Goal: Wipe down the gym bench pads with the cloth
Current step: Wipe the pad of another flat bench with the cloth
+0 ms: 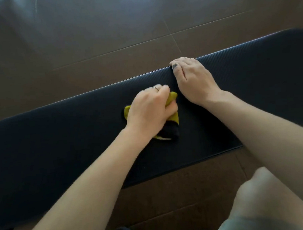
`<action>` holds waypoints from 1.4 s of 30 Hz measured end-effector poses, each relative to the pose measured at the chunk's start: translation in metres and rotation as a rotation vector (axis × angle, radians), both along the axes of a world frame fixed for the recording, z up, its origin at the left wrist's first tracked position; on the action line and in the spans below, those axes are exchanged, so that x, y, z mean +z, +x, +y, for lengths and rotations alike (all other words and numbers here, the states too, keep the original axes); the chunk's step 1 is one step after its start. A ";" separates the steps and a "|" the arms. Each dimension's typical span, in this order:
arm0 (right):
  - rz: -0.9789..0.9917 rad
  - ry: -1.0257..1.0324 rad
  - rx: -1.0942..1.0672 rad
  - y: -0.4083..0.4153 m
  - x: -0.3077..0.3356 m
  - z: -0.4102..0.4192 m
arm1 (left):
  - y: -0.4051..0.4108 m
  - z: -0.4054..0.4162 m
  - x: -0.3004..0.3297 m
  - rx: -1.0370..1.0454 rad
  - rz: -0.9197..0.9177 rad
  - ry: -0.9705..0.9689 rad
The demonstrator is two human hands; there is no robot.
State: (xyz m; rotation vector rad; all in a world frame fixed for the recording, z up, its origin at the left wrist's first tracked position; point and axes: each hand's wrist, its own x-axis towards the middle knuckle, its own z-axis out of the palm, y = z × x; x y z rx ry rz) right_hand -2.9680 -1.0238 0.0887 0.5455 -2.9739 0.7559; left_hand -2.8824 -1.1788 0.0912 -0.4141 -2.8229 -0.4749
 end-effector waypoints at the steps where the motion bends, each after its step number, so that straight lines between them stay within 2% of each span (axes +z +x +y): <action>1: 0.008 0.079 0.007 -0.004 0.000 0.007 | -0.025 0.001 -0.001 0.030 -0.014 -0.013; 3: 0.017 0.237 -0.051 -0.013 -0.003 0.032 | -0.069 0.004 0.001 0.107 -0.070 -0.031; 7: -0.008 0.235 -0.213 -0.018 -0.008 0.059 | -0.110 0.007 0.004 0.221 -0.208 0.008; 9: 0.015 0.233 -0.223 -0.018 -0.009 0.058 | -0.083 0.017 0.001 0.179 -0.081 -0.075; 11: 0.014 0.224 -0.232 -0.017 -0.008 0.057 | -0.030 0.032 -0.001 0.062 0.058 -0.070; 14: 0.008 0.216 -0.237 -0.015 -0.008 0.056 | 0.049 0.047 -0.004 -0.118 0.035 -0.006; 16: 0.022 0.209 -0.231 -0.013 -0.009 0.056 | 0.058 0.048 -0.003 -0.187 -0.002 0.003; 20: 0.037 0.189 -0.216 -0.016 -0.010 0.057 | 0.002 0.048 -0.003 -0.213 0.046 -0.044; 26: 0.052 0.175 -0.224 -0.020 -0.012 0.060 | -0.081 0.054 0.001 -0.003 -0.037 -0.077; 34: 0.082 0.231 -0.251 -0.017 -0.012 0.056 | -0.079 0.053 -0.007 -0.052 0.065 0.006; 42: 0.064 0.243 -0.289 -0.017 -0.012 0.052 | -0.079 0.049 -0.006 -0.092 0.055 0.058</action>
